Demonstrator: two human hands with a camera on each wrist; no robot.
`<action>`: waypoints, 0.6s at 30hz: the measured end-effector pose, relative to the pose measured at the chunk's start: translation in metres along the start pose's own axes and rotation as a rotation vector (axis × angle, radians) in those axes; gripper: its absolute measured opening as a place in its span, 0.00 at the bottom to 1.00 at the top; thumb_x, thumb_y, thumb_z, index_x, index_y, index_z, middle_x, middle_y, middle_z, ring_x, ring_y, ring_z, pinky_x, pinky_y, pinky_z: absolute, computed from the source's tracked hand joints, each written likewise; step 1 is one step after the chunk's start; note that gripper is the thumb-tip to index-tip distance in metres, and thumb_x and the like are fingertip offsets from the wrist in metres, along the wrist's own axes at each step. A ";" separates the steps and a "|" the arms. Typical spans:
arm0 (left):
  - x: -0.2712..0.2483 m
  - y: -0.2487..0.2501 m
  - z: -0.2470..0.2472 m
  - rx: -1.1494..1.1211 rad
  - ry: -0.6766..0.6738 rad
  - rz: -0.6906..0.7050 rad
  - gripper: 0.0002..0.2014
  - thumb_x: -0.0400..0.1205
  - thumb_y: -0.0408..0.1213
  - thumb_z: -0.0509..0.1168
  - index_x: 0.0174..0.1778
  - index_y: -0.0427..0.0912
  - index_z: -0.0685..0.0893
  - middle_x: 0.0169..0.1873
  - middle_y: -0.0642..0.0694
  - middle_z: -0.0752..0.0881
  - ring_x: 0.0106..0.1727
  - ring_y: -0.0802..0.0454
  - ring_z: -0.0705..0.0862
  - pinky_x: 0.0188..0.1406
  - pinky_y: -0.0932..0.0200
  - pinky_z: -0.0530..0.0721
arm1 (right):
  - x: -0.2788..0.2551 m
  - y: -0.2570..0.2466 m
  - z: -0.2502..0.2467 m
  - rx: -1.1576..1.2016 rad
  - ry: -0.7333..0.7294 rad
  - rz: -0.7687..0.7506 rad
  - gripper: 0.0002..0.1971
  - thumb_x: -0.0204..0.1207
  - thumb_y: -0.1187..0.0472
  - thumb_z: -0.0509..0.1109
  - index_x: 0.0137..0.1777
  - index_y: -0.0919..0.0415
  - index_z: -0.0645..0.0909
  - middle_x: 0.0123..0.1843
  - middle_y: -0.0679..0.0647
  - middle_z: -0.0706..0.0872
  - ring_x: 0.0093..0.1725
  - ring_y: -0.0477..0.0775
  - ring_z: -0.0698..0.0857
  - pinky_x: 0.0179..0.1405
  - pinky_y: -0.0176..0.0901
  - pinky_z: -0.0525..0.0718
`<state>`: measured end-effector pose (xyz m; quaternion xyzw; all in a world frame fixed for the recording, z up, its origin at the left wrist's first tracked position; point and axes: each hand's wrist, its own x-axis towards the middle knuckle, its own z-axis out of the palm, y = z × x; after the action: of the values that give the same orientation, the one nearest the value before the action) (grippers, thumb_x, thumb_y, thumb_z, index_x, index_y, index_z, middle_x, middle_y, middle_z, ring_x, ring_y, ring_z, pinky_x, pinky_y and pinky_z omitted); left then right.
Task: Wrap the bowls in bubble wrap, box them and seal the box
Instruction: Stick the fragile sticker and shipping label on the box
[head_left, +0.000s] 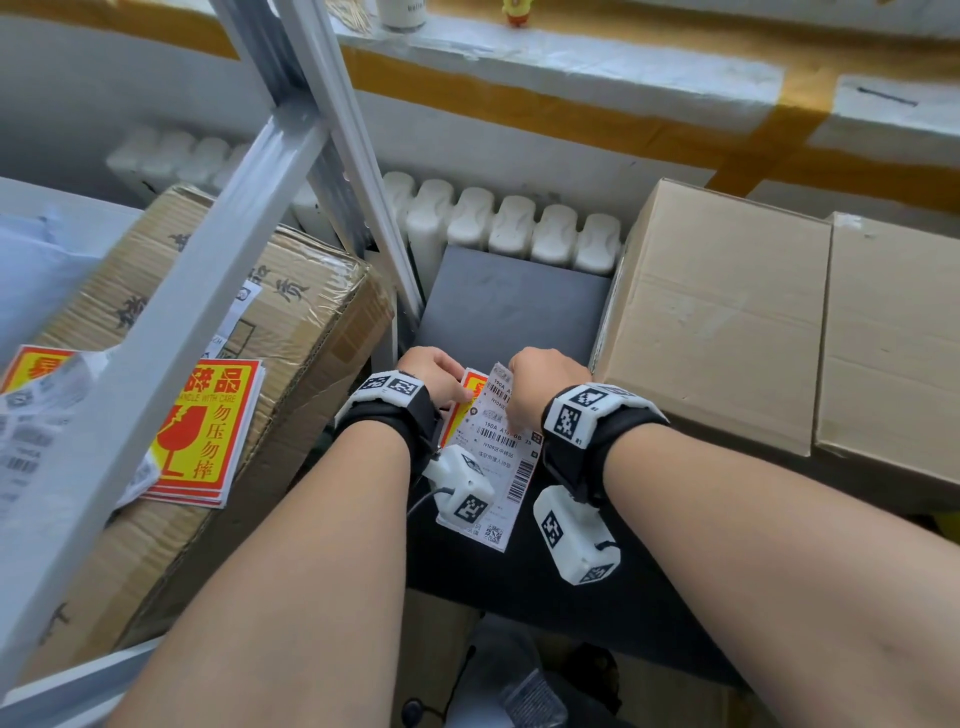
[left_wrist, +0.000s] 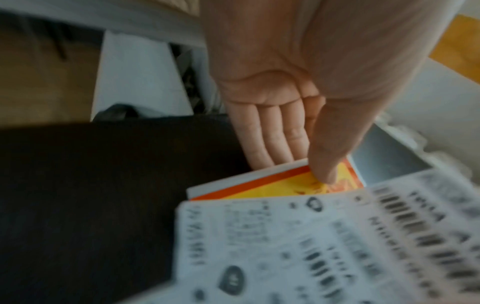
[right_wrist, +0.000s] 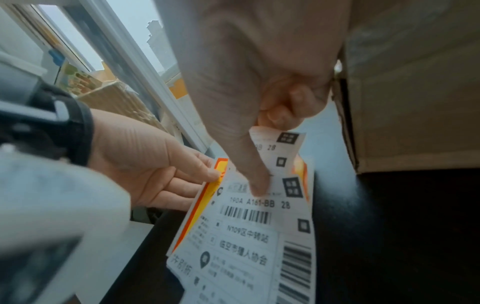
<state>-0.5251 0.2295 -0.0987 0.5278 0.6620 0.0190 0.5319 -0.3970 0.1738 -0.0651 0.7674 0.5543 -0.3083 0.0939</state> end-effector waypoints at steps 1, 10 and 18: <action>0.000 0.001 0.001 0.043 0.022 0.022 0.11 0.71 0.25 0.76 0.36 0.44 0.83 0.44 0.42 0.89 0.47 0.44 0.90 0.51 0.44 0.89 | -0.001 0.000 -0.002 -0.003 -0.003 -0.005 0.06 0.72 0.61 0.74 0.48 0.58 0.83 0.44 0.53 0.87 0.40 0.57 0.84 0.35 0.44 0.77; -0.003 0.005 0.006 0.369 0.196 0.103 0.10 0.68 0.32 0.76 0.27 0.49 0.85 0.37 0.50 0.88 0.44 0.49 0.85 0.41 0.59 0.83 | -0.005 0.000 -0.036 -0.021 0.060 0.013 0.14 0.77 0.63 0.67 0.31 0.56 0.69 0.32 0.53 0.74 0.39 0.60 0.79 0.39 0.46 0.76; -0.001 0.007 0.006 0.454 0.237 0.131 0.15 0.68 0.29 0.76 0.30 0.48 0.76 0.36 0.49 0.79 0.37 0.44 0.77 0.36 0.56 0.78 | 0.012 0.002 -0.067 0.106 0.352 0.084 0.04 0.80 0.61 0.64 0.44 0.58 0.75 0.52 0.58 0.85 0.51 0.62 0.84 0.42 0.48 0.76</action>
<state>-0.5160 0.2290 -0.0967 0.6694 0.6712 -0.0337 0.3165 -0.3682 0.2150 -0.0197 0.8358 0.5125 -0.1940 -0.0323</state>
